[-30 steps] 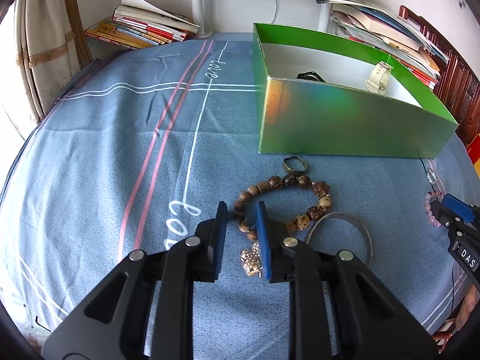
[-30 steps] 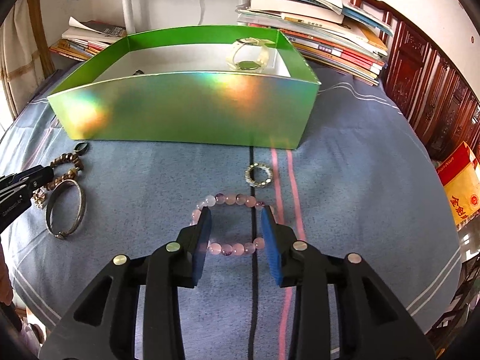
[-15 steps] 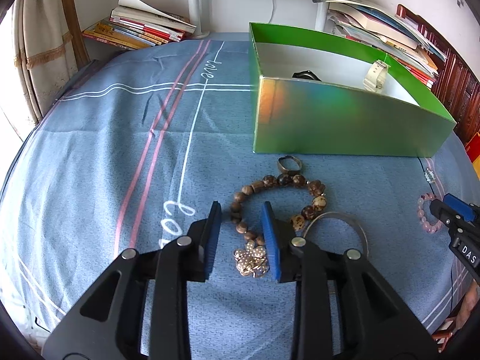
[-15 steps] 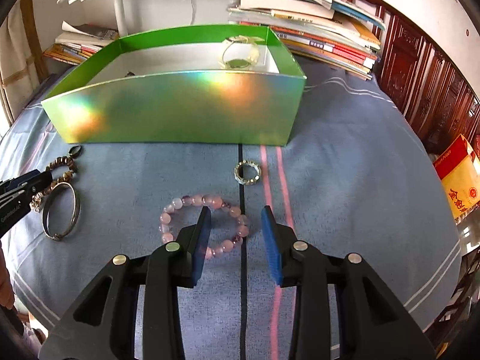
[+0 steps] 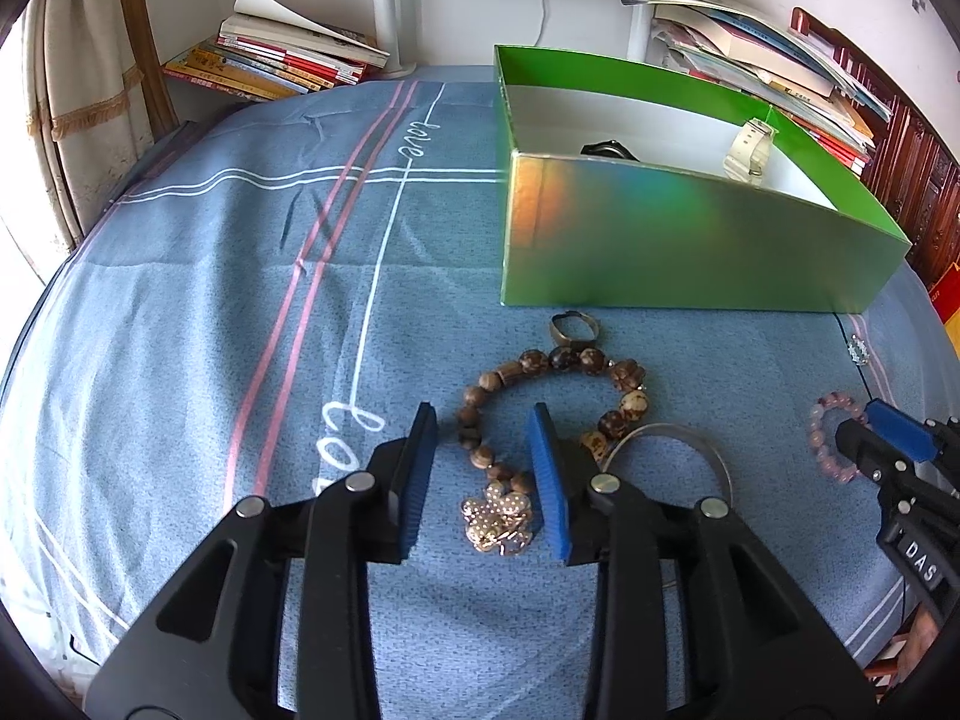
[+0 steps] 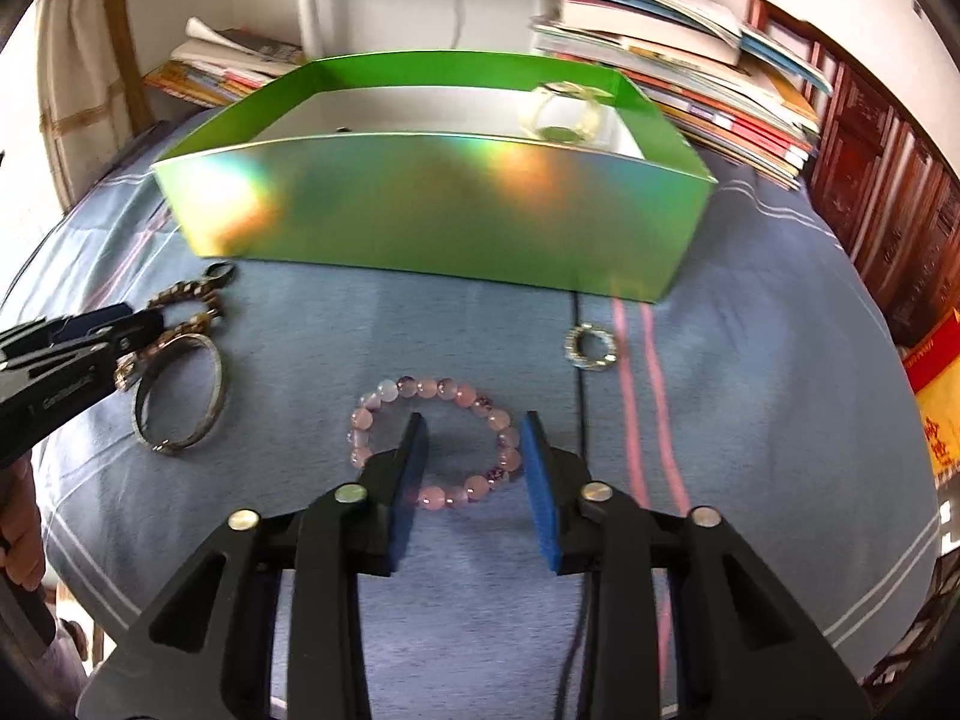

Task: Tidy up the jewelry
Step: 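Reach the left gripper toward the wooden bead bracelet's charm, then grasp the wooden bead bracelet with the left gripper while the right gripper grasps the pink bead bracelet, then carry both bracelets into the green box and open both grippers, then move the left gripper over the gold flower charm while the right gripper moves over the silver bangle, then grasp the gold flower charm with the left gripper while the right gripper grasps the silver bangle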

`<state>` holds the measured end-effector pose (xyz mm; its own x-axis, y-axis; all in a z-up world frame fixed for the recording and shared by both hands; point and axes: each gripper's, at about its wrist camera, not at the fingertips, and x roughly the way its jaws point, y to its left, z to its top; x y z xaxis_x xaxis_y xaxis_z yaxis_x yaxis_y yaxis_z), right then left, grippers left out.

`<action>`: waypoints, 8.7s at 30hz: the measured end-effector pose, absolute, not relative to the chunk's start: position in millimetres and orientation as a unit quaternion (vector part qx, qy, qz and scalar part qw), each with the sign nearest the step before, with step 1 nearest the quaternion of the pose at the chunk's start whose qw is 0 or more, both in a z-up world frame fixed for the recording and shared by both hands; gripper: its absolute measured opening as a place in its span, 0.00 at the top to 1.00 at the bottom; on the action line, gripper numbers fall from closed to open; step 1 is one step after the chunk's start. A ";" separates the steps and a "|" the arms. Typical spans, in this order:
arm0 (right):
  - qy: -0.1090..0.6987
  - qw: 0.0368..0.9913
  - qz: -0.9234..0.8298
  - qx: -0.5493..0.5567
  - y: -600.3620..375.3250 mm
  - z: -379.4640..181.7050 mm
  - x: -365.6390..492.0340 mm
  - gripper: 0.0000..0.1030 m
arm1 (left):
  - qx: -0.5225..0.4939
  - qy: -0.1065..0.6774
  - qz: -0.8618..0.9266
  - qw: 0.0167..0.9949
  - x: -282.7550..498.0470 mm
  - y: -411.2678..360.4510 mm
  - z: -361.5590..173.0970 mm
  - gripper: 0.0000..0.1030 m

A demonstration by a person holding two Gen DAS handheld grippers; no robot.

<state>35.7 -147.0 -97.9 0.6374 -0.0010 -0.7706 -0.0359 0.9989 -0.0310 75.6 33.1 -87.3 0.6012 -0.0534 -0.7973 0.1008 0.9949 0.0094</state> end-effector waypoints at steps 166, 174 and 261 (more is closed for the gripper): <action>0.433 0.901 -0.011 -0.009 -148.7 -99.3 36.5 0.96 | 0.047 0.456 -0.071 0.886 46.3 23.2 -88.6 0.41; 0.437 0.900 -0.012 -0.003 -152.5 -99.9 33.9 0.96 | 0.047 0.456 -0.071 0.886 46.6 23.2 -88.9 0.39; 0.442 0.896 0.043 -0.016 -130.3 -99.4 12.8 0.81 | 0.059 0.452 -0.114 0.883 36.4 4.9 -86.2 0.66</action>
